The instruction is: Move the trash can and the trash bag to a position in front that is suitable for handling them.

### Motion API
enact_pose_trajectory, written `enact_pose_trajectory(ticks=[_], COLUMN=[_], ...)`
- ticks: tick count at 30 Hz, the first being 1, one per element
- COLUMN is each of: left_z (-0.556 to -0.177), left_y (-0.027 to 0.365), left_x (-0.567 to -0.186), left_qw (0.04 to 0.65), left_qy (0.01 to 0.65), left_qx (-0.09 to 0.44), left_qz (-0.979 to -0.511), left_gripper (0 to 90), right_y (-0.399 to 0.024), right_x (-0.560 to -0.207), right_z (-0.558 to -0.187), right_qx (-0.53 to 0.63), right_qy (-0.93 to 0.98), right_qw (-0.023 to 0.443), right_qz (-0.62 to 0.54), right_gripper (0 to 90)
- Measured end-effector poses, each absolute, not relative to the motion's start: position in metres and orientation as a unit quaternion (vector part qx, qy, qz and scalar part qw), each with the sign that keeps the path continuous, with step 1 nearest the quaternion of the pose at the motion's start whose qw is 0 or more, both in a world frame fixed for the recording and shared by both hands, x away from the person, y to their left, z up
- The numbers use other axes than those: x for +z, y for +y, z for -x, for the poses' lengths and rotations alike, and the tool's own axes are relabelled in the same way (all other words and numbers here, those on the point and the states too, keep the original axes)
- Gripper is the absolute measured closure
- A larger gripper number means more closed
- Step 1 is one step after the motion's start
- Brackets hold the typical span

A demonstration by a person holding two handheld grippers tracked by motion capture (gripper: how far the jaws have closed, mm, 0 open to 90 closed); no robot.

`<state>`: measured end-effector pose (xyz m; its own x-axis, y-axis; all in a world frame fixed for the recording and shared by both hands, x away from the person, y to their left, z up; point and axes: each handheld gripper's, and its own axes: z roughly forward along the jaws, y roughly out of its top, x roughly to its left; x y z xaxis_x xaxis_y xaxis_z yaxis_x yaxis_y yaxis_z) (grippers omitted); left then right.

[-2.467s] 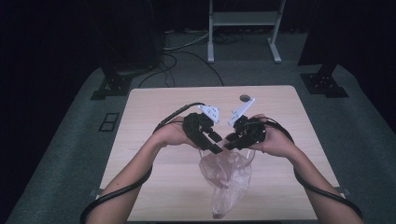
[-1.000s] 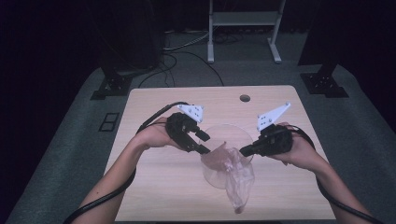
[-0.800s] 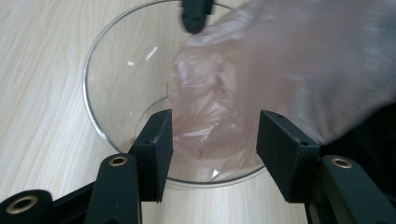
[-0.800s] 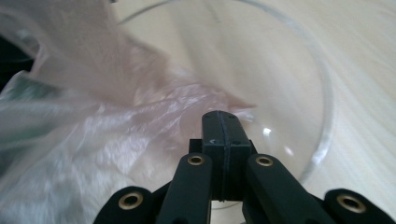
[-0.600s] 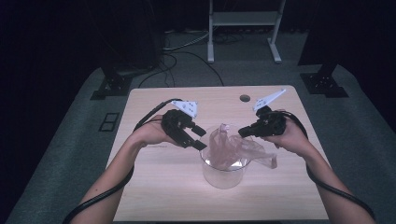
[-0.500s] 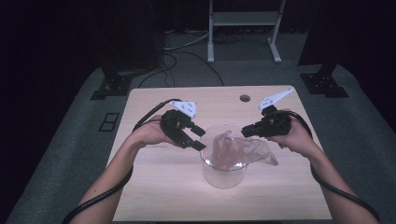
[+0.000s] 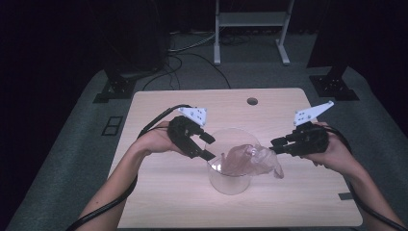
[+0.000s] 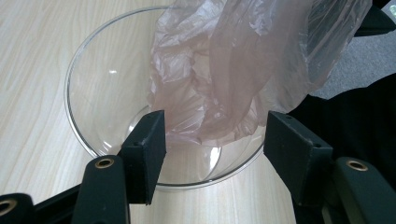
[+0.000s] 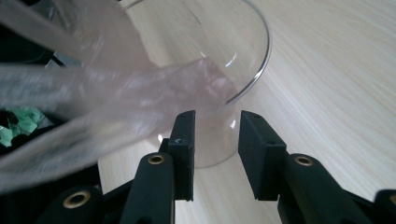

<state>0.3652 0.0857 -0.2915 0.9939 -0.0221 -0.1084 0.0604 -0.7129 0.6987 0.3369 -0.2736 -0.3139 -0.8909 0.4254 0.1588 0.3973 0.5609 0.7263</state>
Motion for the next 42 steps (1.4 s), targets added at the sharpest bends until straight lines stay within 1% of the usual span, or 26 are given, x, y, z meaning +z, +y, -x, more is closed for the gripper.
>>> enact_pose_trajectory(ticks=[4,13,17,20,22,23,24,26,30,32,35,40,42], left_z=[-0.363,-0.359,-0.356,-0.354,-0.352,-0.351,-0.351,-0.350,-0.350,-0.350,-0.349,-0.349,-0.349], left_y=[0.086,0.086,0.083,0.080,0.078,0.077,0.077,0.076,0.077,0.078,0.079,0.078,0.077], left_x=[-0.293,-0.295,-0.291,-0.288,-0.285,-0.284,-0.284,-0.282,-0.279,-0.278,-0.274,-0.267,-0.265], left_qw=[0.375,0.371,0.374,0.377,0.378,0.381,0.382,0.382,0.387,0.391,0.396,0.404,0.408], left_qy=[0.010,0.011,0.007,0.003,-0.001,-0.003,-0.004,-0.006,-0.004,-0.001,0.002,-0.001,-0.003], left_qx=[-0.056,-0.060,-0.060,-0.059,-0.059,-0.059,-0.059,-0.057,-0.054,-0.052,-0.045,-0.035,-0.031], left_qz=[-0.925,-0.927,-0.926,-0.924,-0.924,-0.923,-0.922,-0.922,-0.920,-0.919,-0.917,-0.914,-0.912], left_gripper=[37.4,33.6,30.4,28.0,26.7,26.4,26.0,25.2,23.0,20.8,19.3,19.3,22.3], right_y=[-0.280,-0.271,-0.259,-0.245,-0.236,-0.232,-0.227,-0.221,-0.208,-0.203,-0.197,-0.188,-0.184], right_x=[-0.316,-0.314,-0.305,-0.300,-0.297,-0.296,-0.294,-0.292,-0.290,-0.288,-0.287,-0.287,-0.286], right_z=[-0.326,-0.303,-0.297,-0.296,-0.298,-0.299,-0.301,-0.304,-0.311,-0.316,-0.323,-0.332,-0.333], right_qx=[0.406,0.386,0.388,0.384,0.383,0.385,0.384,0.384,0.377,0.379,0.381,0.383,0.381], right_qy=[0.889,0.908,0.911,0.915,0.915,0.915,0.916,0.916,0.918,0.916,0.914,0.911,0.912], right_qw=[0.020,0.054,0.063,0.068,0.072,0.069,0.067,0.060,0.053,0.045,0.039,0.025,0.025], right_qz=[-0.213,-0.151,-0.126,-0.106,-0.100,-0.097,-0.096,-0.096,-0.108,-0.122,-0.137,-0.149,-0.149], right_gripper=[60.2,42.5,39.6,39.6,43.3,47.0,53.0,60.3,79.4,85.0,90.0,90.0,90.0])
